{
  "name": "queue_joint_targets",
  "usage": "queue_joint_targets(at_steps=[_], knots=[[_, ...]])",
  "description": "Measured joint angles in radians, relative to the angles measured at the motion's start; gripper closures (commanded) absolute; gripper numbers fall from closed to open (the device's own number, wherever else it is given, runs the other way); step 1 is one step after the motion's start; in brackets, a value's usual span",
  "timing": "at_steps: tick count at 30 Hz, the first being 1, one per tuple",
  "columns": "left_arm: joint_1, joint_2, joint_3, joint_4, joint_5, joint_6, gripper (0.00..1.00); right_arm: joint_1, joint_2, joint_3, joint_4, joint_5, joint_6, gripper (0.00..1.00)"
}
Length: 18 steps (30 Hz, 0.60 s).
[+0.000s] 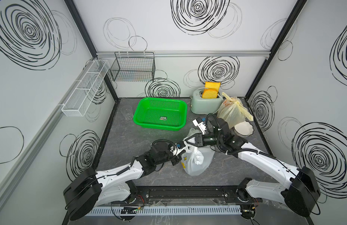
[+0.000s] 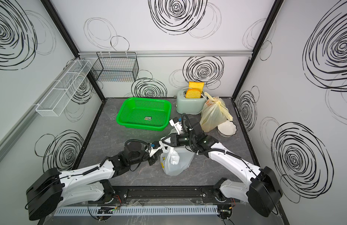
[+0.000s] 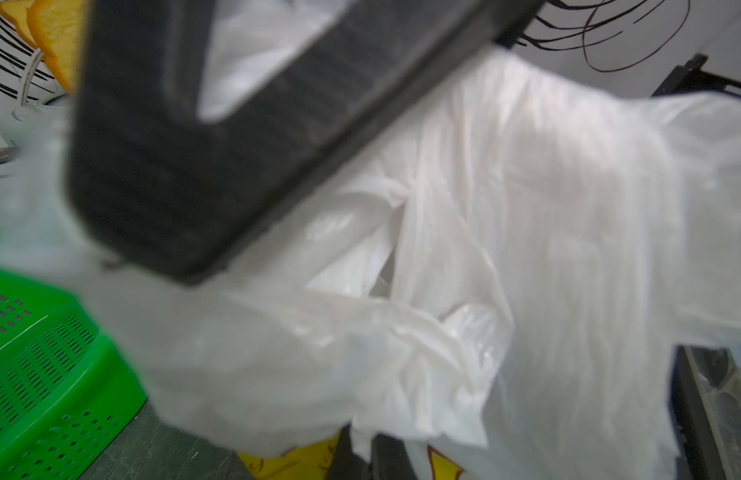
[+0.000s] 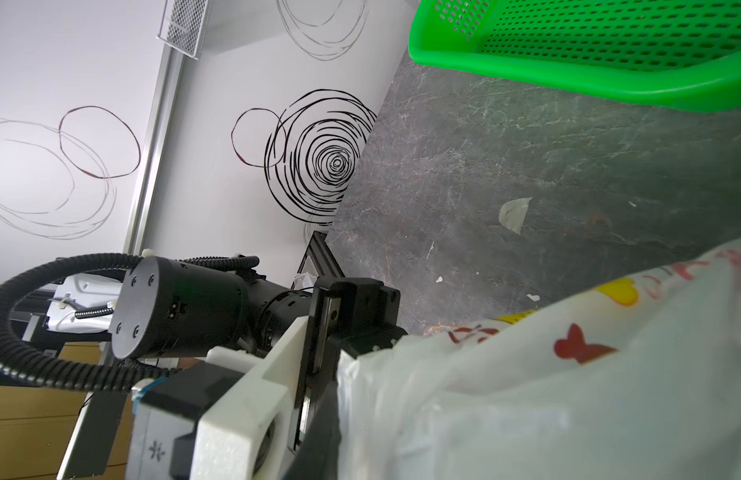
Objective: Place the pineapple into a plastic bag & tie a knot
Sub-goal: Cross the plastic bag at the center of the board.
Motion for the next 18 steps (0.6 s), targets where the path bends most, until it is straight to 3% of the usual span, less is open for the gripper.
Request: queue_joint_targets(at_steps=[9,18], knots=[[0.078,-0.013,-0.026,0.046,0.012,-0.082,1.00,0.000,0.013,-0.002,-0.035,-0.045,-0.043,0.99],[0.096,0.087,0.004,0.103,0.078,-0.141,1.00,0.057,0.049,-0.002,0.011,-0.095,-0.031,1.00]])
